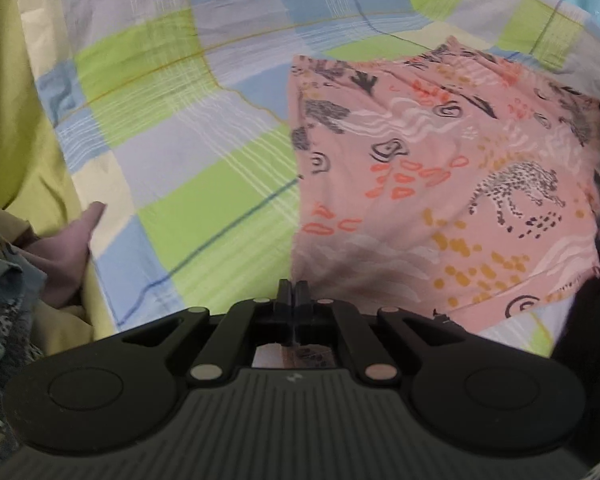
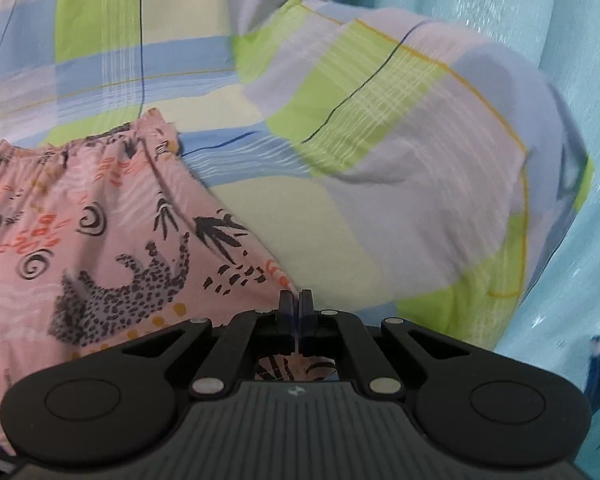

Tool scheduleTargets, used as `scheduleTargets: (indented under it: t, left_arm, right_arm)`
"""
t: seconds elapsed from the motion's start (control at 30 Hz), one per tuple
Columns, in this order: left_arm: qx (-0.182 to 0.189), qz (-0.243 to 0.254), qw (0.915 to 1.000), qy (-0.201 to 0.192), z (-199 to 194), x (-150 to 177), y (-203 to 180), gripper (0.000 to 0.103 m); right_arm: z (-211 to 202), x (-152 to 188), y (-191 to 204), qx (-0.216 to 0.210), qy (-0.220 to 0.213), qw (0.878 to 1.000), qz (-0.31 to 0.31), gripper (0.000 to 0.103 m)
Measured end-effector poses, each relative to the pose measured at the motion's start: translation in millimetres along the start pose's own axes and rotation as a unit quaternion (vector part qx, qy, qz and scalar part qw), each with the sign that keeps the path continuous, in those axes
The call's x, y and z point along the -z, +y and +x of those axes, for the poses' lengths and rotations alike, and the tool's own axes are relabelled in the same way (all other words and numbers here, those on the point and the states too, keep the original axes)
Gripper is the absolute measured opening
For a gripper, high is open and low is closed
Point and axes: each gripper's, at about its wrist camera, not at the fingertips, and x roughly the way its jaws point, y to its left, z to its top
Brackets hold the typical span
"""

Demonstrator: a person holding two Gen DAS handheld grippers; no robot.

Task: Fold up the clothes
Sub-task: 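Open both grippers to release the pants flat on the blanket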

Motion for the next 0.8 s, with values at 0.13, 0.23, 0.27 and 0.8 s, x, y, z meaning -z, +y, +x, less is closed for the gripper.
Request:
scheduleTargets:
  t: [0.13, 0.23, 0.27, 0.8]
  left_arm:
    - [-0.006, 0.014, 0.9998, 0.011, 2, -2, 0, 0.000]
    - [-0.015, 0.014, 0.9997, 0.012, -1, -2, 4, 0.005]
    - [-0.022, 0.007, 0.9997, 0.008, -5, -2, 7, 0.008]
    - [0.088, 0.088, 0.9912, -0.044, -17, 8, -75, 0.031]
  right_arm:
    - [6, -1, -1, -0.003, 0.018, 1.000, -0.001, 0.001]
    - [6, 3, 0, 0.003, 0.028, 1.000, -0.006, 0.022]
    - [2, 3, 0, 0.000, 0.025, 1.000, -0.001, 0.023]
    - [-71, 4, 120, -0.223, 0.064, 0.972, -0.036, 0.040]
